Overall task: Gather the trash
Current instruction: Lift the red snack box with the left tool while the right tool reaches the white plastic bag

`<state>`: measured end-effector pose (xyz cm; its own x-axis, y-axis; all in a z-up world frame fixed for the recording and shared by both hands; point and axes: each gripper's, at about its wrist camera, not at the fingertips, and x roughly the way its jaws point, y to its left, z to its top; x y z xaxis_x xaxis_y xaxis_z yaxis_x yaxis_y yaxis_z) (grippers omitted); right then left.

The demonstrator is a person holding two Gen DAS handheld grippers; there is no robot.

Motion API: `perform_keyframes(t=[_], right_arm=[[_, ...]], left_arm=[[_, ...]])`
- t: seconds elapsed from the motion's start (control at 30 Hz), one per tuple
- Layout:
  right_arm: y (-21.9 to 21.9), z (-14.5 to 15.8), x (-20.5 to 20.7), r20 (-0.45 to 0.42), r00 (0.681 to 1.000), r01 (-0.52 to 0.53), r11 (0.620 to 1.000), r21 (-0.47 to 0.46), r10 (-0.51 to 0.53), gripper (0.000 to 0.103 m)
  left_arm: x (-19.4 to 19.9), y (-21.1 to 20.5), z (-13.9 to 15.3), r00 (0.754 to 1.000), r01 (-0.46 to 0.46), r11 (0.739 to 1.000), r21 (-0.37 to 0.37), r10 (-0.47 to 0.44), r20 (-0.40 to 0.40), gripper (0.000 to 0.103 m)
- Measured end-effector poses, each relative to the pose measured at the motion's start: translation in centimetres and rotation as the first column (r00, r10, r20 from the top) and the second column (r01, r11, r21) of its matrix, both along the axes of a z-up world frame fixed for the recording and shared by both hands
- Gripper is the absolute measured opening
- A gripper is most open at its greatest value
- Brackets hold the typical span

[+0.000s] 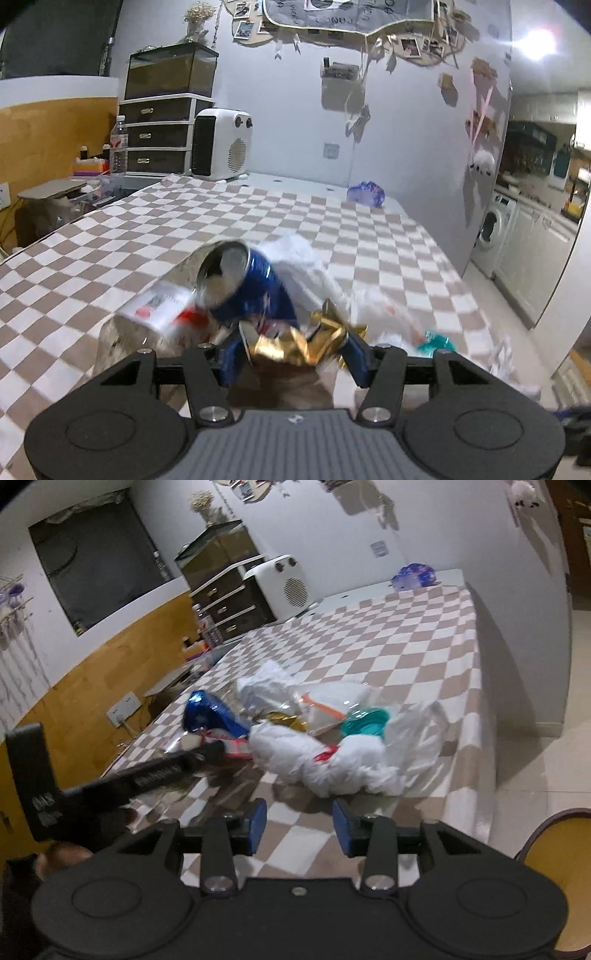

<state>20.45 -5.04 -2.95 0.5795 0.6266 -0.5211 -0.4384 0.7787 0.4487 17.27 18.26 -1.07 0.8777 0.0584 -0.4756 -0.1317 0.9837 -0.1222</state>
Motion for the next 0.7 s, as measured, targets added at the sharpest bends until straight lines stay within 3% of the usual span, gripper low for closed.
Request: perform_keyframes(t=[0.1,0.33,0.4,0.7], right_arm=[[0.0,-0.4,0.9,-0.019,1.0,0.001,1.0,0.007,-0.001,0.035],[-0.2,-1.8,3.1,-0.051,0.997,0.051,0.999,-0.015,-0.051,0.028],[-0.5,-2.2,3.7,-0.055,0.996,0.063,0.998,-0.021,-0.065,0.028],[-1.8,-2.5,6.1,-0.061,0.992,0.109,0.994,-0.013,-0.109,0.027]], left_arm=[[1.8,-0.1,0.4,1.0,0.007,1.0,-0.015,-0.007,-0.013,0.056],[4.8,-1.8,-0.7,0.997,0.042,0.997,0.061,-0.038,-0.067,0.056],[4.3,-2.6,-0.9,0.996,0.068,0.993,0.101,-0.062,-0.061,0.056],[-0.8,-5.7,-1.7,0.973,0.226,0.967,0.121,-0.218,-0.073,0.056]])
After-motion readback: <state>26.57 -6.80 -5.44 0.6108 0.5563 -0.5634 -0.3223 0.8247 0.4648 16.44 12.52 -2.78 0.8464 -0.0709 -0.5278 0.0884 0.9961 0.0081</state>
